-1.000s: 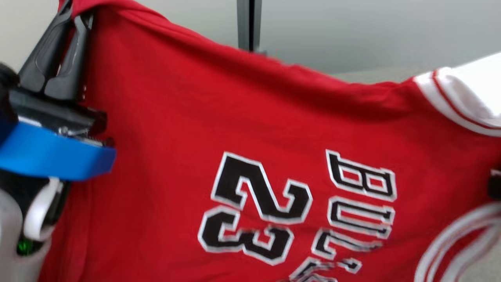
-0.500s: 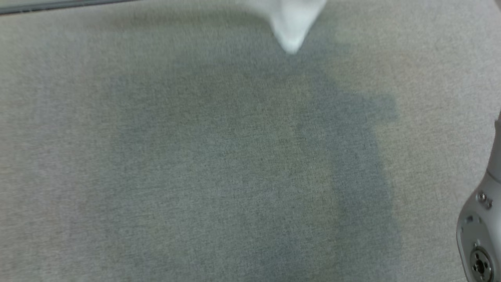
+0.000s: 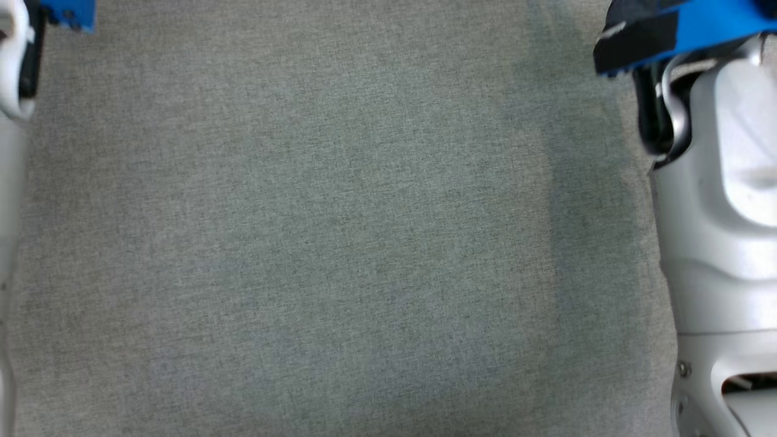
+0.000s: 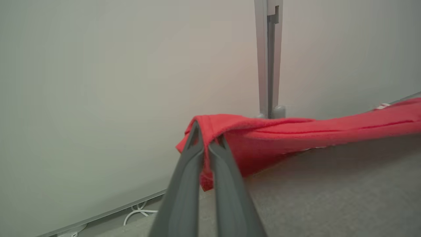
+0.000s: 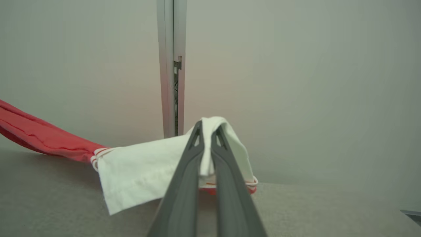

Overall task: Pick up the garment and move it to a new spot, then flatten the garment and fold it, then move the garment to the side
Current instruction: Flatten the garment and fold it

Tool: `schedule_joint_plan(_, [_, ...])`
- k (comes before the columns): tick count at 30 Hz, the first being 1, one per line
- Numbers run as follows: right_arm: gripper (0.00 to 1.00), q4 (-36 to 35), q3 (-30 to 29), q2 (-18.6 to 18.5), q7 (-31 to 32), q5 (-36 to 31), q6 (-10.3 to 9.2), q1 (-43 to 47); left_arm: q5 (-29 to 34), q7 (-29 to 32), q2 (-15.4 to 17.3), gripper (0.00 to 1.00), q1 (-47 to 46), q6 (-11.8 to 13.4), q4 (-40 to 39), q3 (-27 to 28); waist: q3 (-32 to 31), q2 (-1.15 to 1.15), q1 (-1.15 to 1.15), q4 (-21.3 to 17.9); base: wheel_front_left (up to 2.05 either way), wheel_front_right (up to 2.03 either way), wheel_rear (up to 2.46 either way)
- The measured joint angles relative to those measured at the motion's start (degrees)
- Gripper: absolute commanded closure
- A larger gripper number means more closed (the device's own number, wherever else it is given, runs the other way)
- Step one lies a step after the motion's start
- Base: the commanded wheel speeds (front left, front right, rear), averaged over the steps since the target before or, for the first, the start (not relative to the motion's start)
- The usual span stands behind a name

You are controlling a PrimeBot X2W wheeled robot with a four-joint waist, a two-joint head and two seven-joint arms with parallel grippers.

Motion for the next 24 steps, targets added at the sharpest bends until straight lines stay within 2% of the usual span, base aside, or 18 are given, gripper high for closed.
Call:
schedule_joint_plan(3, [1.0,-1.12,0.2,0.02,-0.12,1.8,0.0,3.22,-0.99,-1.87,-1.01,1.0,2.53,-0.12,2.44,-0.33,-0.15,-0.01,-0.01,0.25,0.0,0.0,0.0])
schedule_joint_plan(11, [1.0,-11.4,-0.21,0.02,-0.19,4.7,0.0,14.1,-2.65,-5.11,-3.13,1.0,9.38,-0.6,6.0,-1.9,-3.74,-0.02,-0.03,1.5,0.0,0.0,0.0])
schedule_joint_plan(24, [1.0,-18.81,-4.48,0.0,-0.2,5.84,0.0,35.82,-5.2,-7.76,-7.54,1.0,27.19,0.37,4.9,-5.21,-15.8,-0.05,-0.04,5.95,0.0,0.0,0.0])
